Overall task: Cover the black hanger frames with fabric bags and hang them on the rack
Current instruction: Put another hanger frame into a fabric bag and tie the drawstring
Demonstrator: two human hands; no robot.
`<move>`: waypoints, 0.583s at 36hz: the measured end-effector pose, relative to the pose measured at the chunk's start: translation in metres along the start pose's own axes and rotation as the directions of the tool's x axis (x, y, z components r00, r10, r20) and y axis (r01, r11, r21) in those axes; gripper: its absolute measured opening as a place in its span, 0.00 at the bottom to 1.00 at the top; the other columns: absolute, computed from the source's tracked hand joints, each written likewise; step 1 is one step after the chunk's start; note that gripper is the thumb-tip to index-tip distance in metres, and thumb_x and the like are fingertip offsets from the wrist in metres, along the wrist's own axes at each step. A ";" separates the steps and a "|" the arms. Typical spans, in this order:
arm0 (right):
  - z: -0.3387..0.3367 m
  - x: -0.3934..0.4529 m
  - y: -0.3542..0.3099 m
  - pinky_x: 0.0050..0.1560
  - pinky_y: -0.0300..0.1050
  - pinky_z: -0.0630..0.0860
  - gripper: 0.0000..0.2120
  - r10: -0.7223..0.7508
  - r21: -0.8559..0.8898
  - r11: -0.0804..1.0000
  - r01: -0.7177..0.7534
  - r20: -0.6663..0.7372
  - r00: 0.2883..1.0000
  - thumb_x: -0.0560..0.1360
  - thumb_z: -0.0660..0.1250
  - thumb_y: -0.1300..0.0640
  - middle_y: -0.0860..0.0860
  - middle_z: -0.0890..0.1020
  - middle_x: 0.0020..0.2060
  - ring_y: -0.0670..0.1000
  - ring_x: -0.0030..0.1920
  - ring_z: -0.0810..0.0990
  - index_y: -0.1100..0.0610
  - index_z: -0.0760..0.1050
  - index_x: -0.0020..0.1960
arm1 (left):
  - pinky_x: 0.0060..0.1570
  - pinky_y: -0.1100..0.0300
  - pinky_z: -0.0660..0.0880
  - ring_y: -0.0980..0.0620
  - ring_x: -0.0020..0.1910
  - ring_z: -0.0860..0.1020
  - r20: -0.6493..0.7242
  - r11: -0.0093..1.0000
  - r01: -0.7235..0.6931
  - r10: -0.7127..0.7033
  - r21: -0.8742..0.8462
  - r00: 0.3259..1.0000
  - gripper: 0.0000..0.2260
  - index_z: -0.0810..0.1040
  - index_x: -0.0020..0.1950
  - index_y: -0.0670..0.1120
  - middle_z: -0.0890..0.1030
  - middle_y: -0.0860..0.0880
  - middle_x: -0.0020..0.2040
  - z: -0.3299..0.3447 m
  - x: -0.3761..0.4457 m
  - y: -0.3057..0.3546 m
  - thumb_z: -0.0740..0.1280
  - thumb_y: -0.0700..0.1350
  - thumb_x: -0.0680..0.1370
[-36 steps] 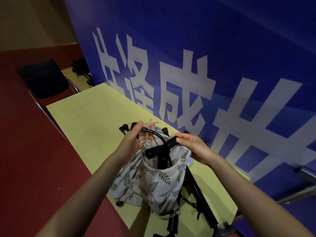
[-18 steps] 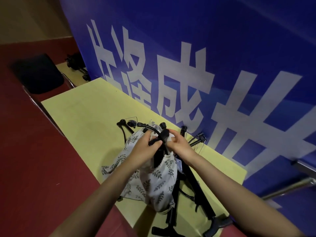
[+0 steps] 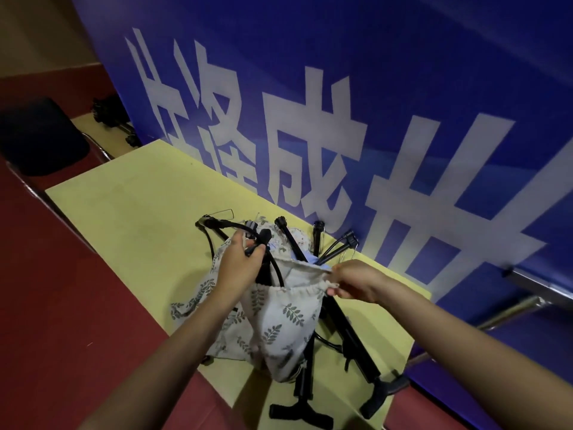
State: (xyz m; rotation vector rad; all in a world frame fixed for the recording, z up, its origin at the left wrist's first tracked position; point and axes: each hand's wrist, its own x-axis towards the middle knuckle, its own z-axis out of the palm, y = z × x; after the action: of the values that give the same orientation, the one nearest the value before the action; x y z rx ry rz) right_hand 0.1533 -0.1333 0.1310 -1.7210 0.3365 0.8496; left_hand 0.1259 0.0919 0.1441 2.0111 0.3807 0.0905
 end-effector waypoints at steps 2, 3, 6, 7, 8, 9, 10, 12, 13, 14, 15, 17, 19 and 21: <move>-0.003 -0.002 0.000 0.23 0.34 0.73 0.07 0.022 0.279 0.960 -0.035 0.051 0.998 0.77 0.61 0.72 0.57 0.80 0.32 0.48 0.28 0.82 0.63 0.73 0.43 | 0.49 0.60 0.71 0.51 0.53 0.76 0.000 1.000 -0.004 0.004 -0.010 1.000 0.26 0.60 0.76 0.43 0.76 0.46 0.65 0.003 0.001 0.001 0.64 0.44 0.80; -0.005 -0.003 0.001 0.24 0.35 0.75 0.07 0.039 0.352 0.934 -0.067 0.084 0.996 0.77 0.60 0.72 0.57 0.81 0.33 0.49 0.29 0.82 0.64 0.73 0.44 | 0.48 0.60 0.71 0.51 0.52 0.76 0.001 1.000 -0.009 0.009 -0.014 1.000 0.26 0.59 0.76 0.43 0.76 0.46 0.65 0.004 0.002 0.001 0.64 0.44 0.80; -0.006 -0.007 0.006 0.25 0.36 0.77 0.08 0.072 0.450 0.881 -0.146 0.178 0.981 0.77 0.58 0.73 0.58 0.81 0.32 0.50 0.28 0.82 0.64 0.74 0.45 | 0.48 0.59 0.71 0.51 0.52 0.76 -0.002 0.999 -0.011 0.011 -0.039 1.000 0.27 0.58 0.77 0.44 0.76 0.46 0.64 0.006 0.005 -0.001 0.64 0.45 0.80; -0.006 -0.009 0.008 0.26 0.35 0.76 0.09 0.069 0.450 0.878 -0.161 0.214 0.974 0.77 0.57 0.73 0.57 0.81 0.31 0.49 0.27 0.81 0.64 0.74 0.44 | 0.48 0.59 0.71 0.51 0.52 0.76 -0.005 0.999 -0.008 0.008 -0.052 1.000 0.28 0.58 0.77 0.44 0.76 0.46 0.64 0.006 0.005 -0.002 0.65 0.45 0.80; -0.006 -0.012 0.010 0.26 0.34 0.76 0.10 0.056 0.434 0.885 -0.167 0.257 0.965 0.77 0.56 0.73 0.57 0.80 0.31 0.48 0.27 0.80 0.64 0.73 0.44 | 0.49 0.59 0.71 0.52 0.52 0.76 -0.008 0.998 -0.004 0.004 -0.062 1.000 0.28 0.58 0.77 0.44 0.76 0.47 0.64 0.007 0.006 -0.003 0.65 0.45 0.80; -0.005 -0.015 0.011 0.27 0.33 0.74 0.11 0.039 0.404 0.900 -0.163 0.298 0.954 0.77 0.55 0.74 0.56 0.79 0.32 0.47 0.27 0.78 0.63 0.73 0.45 | 0.50 0.59 0.71 0.52 0.53 0.76 -0.012 0.997 -0.006 0.005 -0.071 1.000 0.28 0.58 0.77 0.44 0.76 0.47 0.64 0.007 0.006 -0.004 0.65 0.45 0.80; -0.004 -0.018 0.013 0.27 0.32 0.73 0.11 0.024 0.372 0.916 -0.152 0.327 0.945 0.77 0.54 0.74 0.56 0.77 0.33 0.46 0.28 0.76 0.63 0.72 0.45 | 0.51 0.59 0.71 0.52 0.54 0.75 -0.014 0.997 -0.009 0.008 -0.073 1.000 0.28 0.58 0.77 0.44 0.76 0.48 0.65 0.007 0.006 -0.005 0.65 0.46 0.80; -0.002 -0.022 0.014 0.26 0.31 0.70 0.12 0.012 0.312 0.942 -0.127 0.345 0.938 0.75 0.54 0.75 0.55 0.74 0.35 0.45 0.28 0.72 0.62 0.72 0.45 | 0.52 0.59 0.70 0.53 0.54 0.74 -0.021 0.997 -0.022 0.020 -0.074 1.000 0.28 0.58 0.77 0.44 0.75 0.48 0.65 0.008 0.005 -0.006 0.65 0.46 0.80; -0.002 -0.023 0.015 0.25 0.31 0.70 0.13 0.010 0.280 0.954 -0.109 0.333 0.943 0.75 0.54 0.76 0.55 0.73 0.35 0.45 0.28 0.71 0.62 0.72 0.46 | 0.52 0.59 0.69 0.53 0.54 0.74 -0.024 0.997 -0.027 0.026 -0.075 0.999 0.28 0.58 0.77 0.44 0.75 0.48 0.65 0.008 0.005 -0.006 0.65 0.46 0.80; -0.002 -0.023 0.016 0.25 0.31 0.69 0.12 0.012 0.234 0.969 -0.086 0.303 0.953 0.74 0.55 0.76 0.55 0.72 0.35 0.45 0.27 0.70 0.62 0.72 0.46 | 0.52 0.59 0.69 0.53 0.54 0.74 -0.030 0.997 -0.031 0.028 -0.077 0.999 0.27 0.59 0.77 0.44 0.75 0.47 0.64 0.009 0.005 -0.006 0.65 0.46 0.80; -0.002 -0.023 0.016 0.24 0.32 0.68 0.11 0.013 0.159 0.986 -0.054 0.250 0.968 0.74 0.57 0.75 0.55 0.72 0.34 0.45 0.27 0.70 0.62 0.73 0.46 | 0.52 0.59 0.69 0.53 0.54 0.74 -0.036 0.996 -0.032 0.029 -0.082 0.999 0.27 0.59 0.77 0.44 0.76 0.47 0.64 0.009 0.005 -0.006 0.65 0.45 0.80; -0.004 -0.026 0.018 0.26 0.36 0.66 0.07 -0.024 -0.118 0.992 0.033 0.080 0.996 0.72 0.61 0.73 0.57 0.70 0.34 0.47 0.27 0.67 0.63 0.74 0.44 | 0.52 0.59 0.68 0.53 0.54 0.73 -0.041 0.995 -0.036 0.032 -0.088 0.999 0.26 0.60 0.76 0.43 0.76 0.47 0.64 0.010 0.005 -0.006 0.65 0.45 0.80; -0.006 -0.029 0.019 0.32 0.42 0.63 0.04 -0.117 -0.452 0.889 0.073 -0.069 0.991 0.71 0.62 0.68 0.58 0.69 0.34 0.51 0.30 0.66 0.61 0.73 0.40 | 0.52 0.60 0.68 0.52 0.54 0.73 -0.034 0.995 -0.050 0.047 -0.085 0.998 0.26 0.61 0.76 0.43 0.76 0.47 0.63 0.011 0.003 -0.006 0.65 0.45 0.80; -0.008 -0.034 0.020 0.35 0.42 0.66 0.06 -0.155 -0.636 0.771 0.027 -0.147 0.977 0.72 0.63 0.63 0.57 0.74 0.33 0.53 0.33 0.70 0.60 0.76 0.38 | 0.51 0.60 0.67 0.51 0.53 0.74 -0.022 0.994 -0.070 0.069 -0.081 0.997 0.24 0.63 0.74 0.42 0.76 0.46 0.61 0.012 0.000 -0.006 0.66 0.44 0.80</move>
State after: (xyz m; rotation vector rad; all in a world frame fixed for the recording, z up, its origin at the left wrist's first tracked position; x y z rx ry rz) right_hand 0.1195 -0.1538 0.1408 -2.4434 0.0839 0.7705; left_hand 0.1277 0.0842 0.1337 1.9441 0.3145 0.1665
